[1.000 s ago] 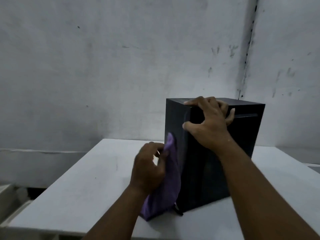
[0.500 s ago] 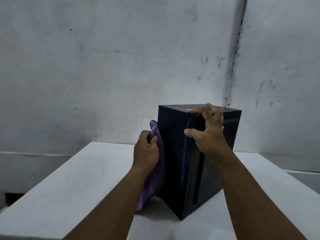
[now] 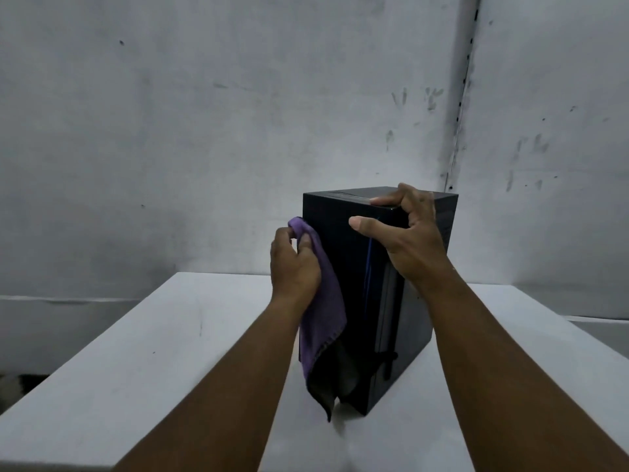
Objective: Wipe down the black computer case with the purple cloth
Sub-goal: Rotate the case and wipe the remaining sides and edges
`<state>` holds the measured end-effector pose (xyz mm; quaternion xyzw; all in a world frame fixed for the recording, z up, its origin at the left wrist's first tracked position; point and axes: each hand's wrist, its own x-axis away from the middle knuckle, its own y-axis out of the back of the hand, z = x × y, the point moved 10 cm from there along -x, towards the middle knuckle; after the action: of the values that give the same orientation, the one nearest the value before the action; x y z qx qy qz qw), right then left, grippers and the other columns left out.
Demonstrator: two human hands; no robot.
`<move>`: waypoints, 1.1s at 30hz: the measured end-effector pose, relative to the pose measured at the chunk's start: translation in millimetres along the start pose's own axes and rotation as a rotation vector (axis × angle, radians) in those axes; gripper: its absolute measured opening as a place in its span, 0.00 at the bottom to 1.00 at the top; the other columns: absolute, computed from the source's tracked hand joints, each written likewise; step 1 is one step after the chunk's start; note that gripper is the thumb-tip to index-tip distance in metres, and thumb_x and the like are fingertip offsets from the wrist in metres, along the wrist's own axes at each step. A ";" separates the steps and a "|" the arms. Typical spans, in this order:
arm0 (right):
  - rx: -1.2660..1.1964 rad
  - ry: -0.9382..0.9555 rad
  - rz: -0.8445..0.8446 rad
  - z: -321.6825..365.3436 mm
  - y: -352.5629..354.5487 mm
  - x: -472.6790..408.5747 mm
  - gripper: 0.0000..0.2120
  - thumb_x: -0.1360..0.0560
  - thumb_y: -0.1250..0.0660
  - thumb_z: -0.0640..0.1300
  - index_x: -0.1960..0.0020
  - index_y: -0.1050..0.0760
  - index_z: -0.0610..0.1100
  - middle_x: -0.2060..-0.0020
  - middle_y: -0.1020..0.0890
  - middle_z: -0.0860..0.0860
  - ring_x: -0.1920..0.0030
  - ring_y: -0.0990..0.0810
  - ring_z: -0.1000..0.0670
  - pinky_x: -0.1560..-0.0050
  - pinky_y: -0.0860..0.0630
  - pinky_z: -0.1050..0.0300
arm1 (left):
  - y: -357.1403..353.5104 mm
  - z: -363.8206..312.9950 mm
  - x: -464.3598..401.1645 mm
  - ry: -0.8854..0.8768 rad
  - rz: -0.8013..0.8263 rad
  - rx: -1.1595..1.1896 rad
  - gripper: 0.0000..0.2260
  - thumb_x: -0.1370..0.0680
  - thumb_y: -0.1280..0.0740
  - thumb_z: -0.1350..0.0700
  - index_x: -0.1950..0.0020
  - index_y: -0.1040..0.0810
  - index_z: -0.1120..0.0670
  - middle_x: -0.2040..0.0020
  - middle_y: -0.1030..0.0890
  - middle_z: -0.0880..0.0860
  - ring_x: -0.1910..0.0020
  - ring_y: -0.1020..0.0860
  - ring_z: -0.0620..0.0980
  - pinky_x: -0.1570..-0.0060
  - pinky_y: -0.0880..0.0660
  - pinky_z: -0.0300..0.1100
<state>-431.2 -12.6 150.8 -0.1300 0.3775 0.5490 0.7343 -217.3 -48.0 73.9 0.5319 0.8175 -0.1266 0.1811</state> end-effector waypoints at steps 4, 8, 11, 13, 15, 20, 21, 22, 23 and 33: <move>-0.065 0.028 0.004 -2.9 1.3 -4.1 0.19 0.40 0.16 0.60 0.54 0.19 0.61 0.34 0.30 0.56 0.30 0.33 0.61 0.23 0.35 0.51 | -6.2 9.6 -5.0 0.054 0.067 0.036 0.06 0.13 0.42 0.52 0.41 0.28 0.50 0.47 0.21 0.49 0.46 0.22 0.50 0.48 0.26 0.44; 0.012 0.130 -0.122 -10.3 3.2 -8.2 0.23 0.38 0.16 0.60 0.49 0.25 0.64 0.39 0.30 0.68 0.34 0.27 0.57 0.30 0.26 0.51 | -3.6 5.4 0.4 0.021 0.027 0.009 0.04 0.13 0.42 0.53 0.42 0.28 0.50 0.52 0.24 0.44 0.53 0.24 0.42 0.58 0.30 0.35; 0.073 0.225 -0.278 -11.2 2.1 -3.7 0.33 0.37 0.17 0.61 0.40 0.27 0.50 0.44 0.32 0.80 0.38 0.28 0.65 0.36 0.30 0.67 | -2.8 3.4 4.1 -0.021 0.014 -0.037 0.03 0.13 0.42 0.53 0.42 0.29 0.49 0.53 0.24 0.42 0.54 0.25 0.41 0.57 0.30 0.36; 0.059 0.227 -0.312 -15.2 3.5 -4.6 0.36 0.37 0.17 0.61 0.38 0.28 0.45 0.44 0.31 0.79 0.38 0.29 0.67 0.38 0.33 0.73 | -1.5 2.1 5.0 -0.059 0.016 -0.066 0.03 0.13 0.41 0.53 0.42 0.29 0.49 0.53 0.24 0.42 0.54 0.24 0.43 0.56 0.30 0.39; 0.061 0.235 -0.323 -18.8 5.0 -6.3 0.37 0.37 0.17 0.62 0.39 0.27 0.44 0.41 0.28 0.69 0.34 0.26 0.61 0.35 0.31 0.69 | -0.9 2.8 5.0 -0.085 0.026 -0.083 0.03 0.13 0.41 0.54 0.41 0.29 0.49 0.51 0.23 0.44 0.53 0.24 0.45 0.57 0.30 0.36; 0.123 0.228 -0.337 -23.2 5.5 -3.7 0.39 0.35 0.18 0.64 0.35 0.28 0.45 0.35 0.24 0.53 0.31 0.26 0.55 0.29 0.28 0.57 | -2.0 5.3 6.6 -0.117 0.033 -0.088 0.03 0.13 0.40 0.53 0.41 0.28 0.48 0.47 0.21 0.45 0.51 0.22 0.44 0.57 0.29 0.31; 0.131 0.231 -0.337 -23.6 4.8 -3.7 0.39 0.35 0.18 0.64 0.34 0.29 0.45 0.34 0.24 0.53 0.30 0.26 0.54 0.29 0.27 0.53 | -1.8 6.2 5.4 -0.125 0.035 -0.084 0.03 0.14 0.40 0.53 0.42 0.28 0.47 0.48 0.21 0.44 0.51 0.22 0.43 0.58 0.29 0.30; 0.139 0.229 -0.337 -23.7 6.7 -2.6 0.40 0.35 0.18 0.64 0.33 0.29 0.46 0.33 0.24 0.52 0.30 0.26 0.53 0.29 0.26 0.50 | -1.7 5.0 6.0 -0.134 0.041 -0.084 0.02 0.14 0.39 0.53 0.42 0.28 0.47 0.49 0.21 0.43 0.52 0.21 0.42 0.58 0.30 0.28; 0.149 0.230 -0.335 -22.9 7.8 -1.5 0.41 0.35 0.18 0.64 0.32 0.30 0.46 0.32 0.24 0.52 0.30 0.25 0.52 0.29 0.26 0.49 | -0.3 3.5 5.2 -0.146 0.045 -0.084 0.02 0.14 0.39 0.53 0.42 0.28 0.46 0.49 0.21 0.42 0.52 0.22 0.40 0.59 0.30 0.27; 0.209 0.255 -0.365 -23.2 7.8 -1.9 0.42 0.36 0.19 0.66 0.33 0.28 0.43 0.32 0.24 0.51 0.30 0.25 0.51 0.29 0.26 0.48 | 11.7 -9.7 -6.6 -0.197 -0.008 -0.082 0.03 0.15 0.37 0.54 0.46 0.27 0.45 0.51 0.21 0.40 0.53 0.21 0.41 0.57 0.28 0.27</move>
<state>-448.0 -25.2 138.0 -0.1873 0.4922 0.3444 0.7772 -205.7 -44.9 85.3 0.5057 0.8023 -0.1453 0.2817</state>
